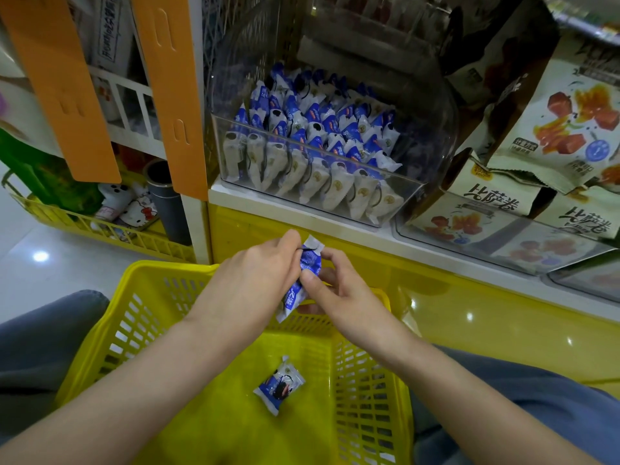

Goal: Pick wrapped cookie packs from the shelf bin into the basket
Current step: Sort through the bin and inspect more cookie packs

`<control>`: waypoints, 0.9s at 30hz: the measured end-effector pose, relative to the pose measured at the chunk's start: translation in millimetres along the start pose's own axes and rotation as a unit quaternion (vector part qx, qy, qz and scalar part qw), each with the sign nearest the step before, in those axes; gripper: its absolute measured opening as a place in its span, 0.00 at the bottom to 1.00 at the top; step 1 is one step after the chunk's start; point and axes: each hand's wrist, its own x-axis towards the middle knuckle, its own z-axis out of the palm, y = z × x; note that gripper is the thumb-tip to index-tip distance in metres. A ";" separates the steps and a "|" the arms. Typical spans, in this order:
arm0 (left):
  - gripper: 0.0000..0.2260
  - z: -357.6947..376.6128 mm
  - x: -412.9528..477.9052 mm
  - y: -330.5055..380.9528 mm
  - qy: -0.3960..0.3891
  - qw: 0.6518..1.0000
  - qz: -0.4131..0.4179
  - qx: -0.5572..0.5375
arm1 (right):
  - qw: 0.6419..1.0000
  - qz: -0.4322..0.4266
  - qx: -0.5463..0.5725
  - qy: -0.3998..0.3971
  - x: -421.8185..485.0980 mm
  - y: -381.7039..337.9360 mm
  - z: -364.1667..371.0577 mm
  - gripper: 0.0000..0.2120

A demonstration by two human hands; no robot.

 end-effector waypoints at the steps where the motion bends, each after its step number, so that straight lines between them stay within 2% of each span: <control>1: 0.11 0.2 0.2 -0.8 0.003 1.000 0.001 -0.006 | 1.000 -0.001 0.011 0.001 0.4 1.2 1.0 0.15; 7: 0.07 3.5 2.2 -5.1 0.026 0.990 -0.055 -0.124 | 1.000 -0.020 -0.008 -0.010 3.4 2.7 0.6 0.13; 10: 0.06 4.8 5.1 -1.8 0.015 0.977 -0.090 -0.190 | 0.996 -0.042 -0.061 0.050 5.6 6.7 -1.2 0.17; 13: 0.05 2.8 5.2 5.8 -0.029 0.943 -0.112 -0.313 | 0.979 -0.063 -0.144 0.127 7.3 11.1 -3.1 0.24; 17: 0.07 3.2 4.3 7.8 -0.045 0.946 -0.099 -0.306 | 0.960 -0.092 -0.215 0.155 8.3 14.6 -4.1 0.22; 19: 0.03 1.3 6.5 6.1 -0.019 0.949 -0.094 -0.299 | 0.956 -0.114 -0.230 0.144 6.7 13.0 -5.0 0.22; 22: 0.07 -3.1 12.7 0.3 0.019 0.951 -0.116 -0.285 | 0.960 -0.139 -0.210 0.119 5.1 8.7 -5.8 0.21; 27: 0.11 -7.6 18.5 -3.8 0.033 0.904 -0.181 -0.385 | 0.949 -0.173 -0.228 0.129 5.6 -2.0 -7.5 0.15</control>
